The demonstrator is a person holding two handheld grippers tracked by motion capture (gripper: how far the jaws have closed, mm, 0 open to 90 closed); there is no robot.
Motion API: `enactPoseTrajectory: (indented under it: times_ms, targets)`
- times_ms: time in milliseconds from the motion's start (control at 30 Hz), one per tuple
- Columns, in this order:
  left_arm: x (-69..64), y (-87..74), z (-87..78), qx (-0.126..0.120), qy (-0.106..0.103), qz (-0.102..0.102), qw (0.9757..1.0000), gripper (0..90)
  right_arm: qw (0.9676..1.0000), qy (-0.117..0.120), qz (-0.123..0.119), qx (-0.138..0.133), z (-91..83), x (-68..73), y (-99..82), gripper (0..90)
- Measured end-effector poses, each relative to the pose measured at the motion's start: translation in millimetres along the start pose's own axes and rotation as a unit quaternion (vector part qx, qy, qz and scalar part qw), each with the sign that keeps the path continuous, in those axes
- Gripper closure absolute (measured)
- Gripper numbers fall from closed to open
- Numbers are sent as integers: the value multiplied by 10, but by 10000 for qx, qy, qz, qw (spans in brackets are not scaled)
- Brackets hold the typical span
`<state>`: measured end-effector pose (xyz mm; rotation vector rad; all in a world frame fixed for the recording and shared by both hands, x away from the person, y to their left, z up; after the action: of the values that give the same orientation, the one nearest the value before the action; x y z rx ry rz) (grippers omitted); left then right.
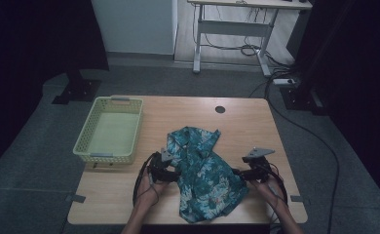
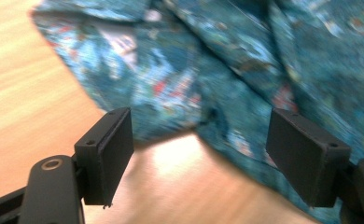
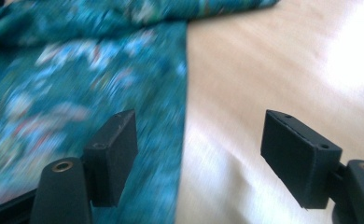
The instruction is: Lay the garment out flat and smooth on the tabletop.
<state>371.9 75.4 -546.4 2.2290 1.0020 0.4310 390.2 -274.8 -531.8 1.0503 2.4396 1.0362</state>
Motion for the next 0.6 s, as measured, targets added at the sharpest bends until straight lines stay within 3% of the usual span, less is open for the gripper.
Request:
enactPoseTrajectory:
  times_ms: [100,267,333,467,533,600]
  targets:
    - [-56,-11,43,134,136,172,9997,221,10000,34,36,62,152,-57,80,263]
    - [-46,-24,62,113,161,139,9997,215,9995,-43,1,305,467,-119,107,250]
    - [-21,-31,59,102,177,118,9997,215,9998,-38,4,210,471,-114,91,268]
    - [93,-16,68,124,291,59,9995,217,9996,-19,-114,259,374,-19,19,307]
    - [177,4,72,176,391,27,9991,216,9992,99,-204,342,285,80,-54,313]
    - [249,25,87,220,371,-6,9991,217,9989,147,-227,377,263,110,-72,313]
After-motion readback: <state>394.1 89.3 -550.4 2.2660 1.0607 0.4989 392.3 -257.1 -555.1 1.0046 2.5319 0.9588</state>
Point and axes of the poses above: each handheld gripper's, and its own axes: z roughly forward along the jaws, y roughly out of its top, x roughly to its left, the point moved 1 cm from there along z, roughly forward along the jaws, and after that the axes turned 2 degrees about x, right-handed, at the moved point
